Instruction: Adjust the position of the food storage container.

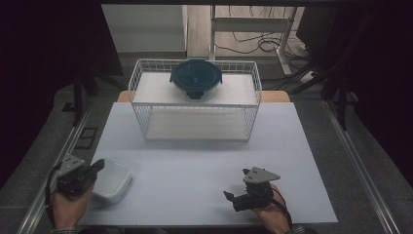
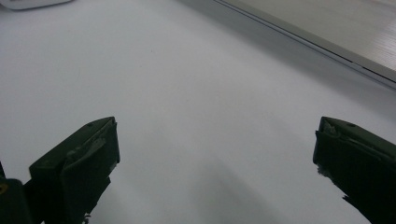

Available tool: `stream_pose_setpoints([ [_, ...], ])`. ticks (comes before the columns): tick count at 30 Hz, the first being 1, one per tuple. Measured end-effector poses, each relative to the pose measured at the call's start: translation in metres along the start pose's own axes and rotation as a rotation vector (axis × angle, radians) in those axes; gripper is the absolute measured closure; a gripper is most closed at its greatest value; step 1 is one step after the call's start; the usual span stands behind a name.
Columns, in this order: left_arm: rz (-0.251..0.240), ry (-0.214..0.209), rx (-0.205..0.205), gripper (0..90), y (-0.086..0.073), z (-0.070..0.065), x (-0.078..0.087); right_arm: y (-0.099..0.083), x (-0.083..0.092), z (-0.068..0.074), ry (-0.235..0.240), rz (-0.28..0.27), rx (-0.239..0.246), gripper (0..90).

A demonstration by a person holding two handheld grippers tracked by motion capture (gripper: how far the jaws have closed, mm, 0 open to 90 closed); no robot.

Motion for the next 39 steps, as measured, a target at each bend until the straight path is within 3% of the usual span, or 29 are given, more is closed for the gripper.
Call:
stream_pose_setpoints([
  [6,0.023,0.105,0.060,90.0,-0.018,0.040,0.010,-0.002,-0.001,0.000,0.000,0.011,0.005,0.3],
  [8,0.048,0.119,0.073,90.0,-0.025,0.047,0.010,-0.003,-0.001,0.000,-0.001,0.015,0.003,0.4],
  [11,0.090,0.104,0.092,90.0,-0.035,0.047,0.006,-0.004,-0.002,0.000,0.001,0.024,0.004,0.4],
  [14,0.116,0.101,0.077,90.0,-0.036,0.040,0.004,-0.004,-0.002,0.000,-0.001,0.027,0.009,0.4],
  [20,0.134,0.054,0.067,90.0,-0.033,0.018,-0.002,-0.006,-0.003,-0.001,-0.001,0.035,0.003,0.4],
  [26,0.151,-0.011,0.047,90.0,-0.028,-0.016,-0.013,-0.007,-0.004,-0.001,0.002,0.044,-0.009,0.4],
  [34,0.170,-0.101,-0.012,90.0,-0.022,-0.066,-0.025,-0.009,-0.004,-0.003,-0.004,0.054,-0.015,0.4],
  [37,0.173,-0.131,-0.033,90.0,-0.021,-0.082,-0.027,-0.009,-0.004,-0.003,-0.005,0.052,-0.018,0.4],
  [39,0.175,-0.133,-0.046,90.0,-0.021,-0.085,-0.026,-0.009,-0.004,-0.003,-0.004,0.052,-0.018,0.4],
])
Point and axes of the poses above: each handheld gripper's, and its own axes: x roughly backward along the jaws, y roughly out of its top, z roughly to its left, the point moved 10 cm from there along -x, roughly forward along the jaws, and after that the axes turned 6 degrees about -z, right-handed, at the moved point
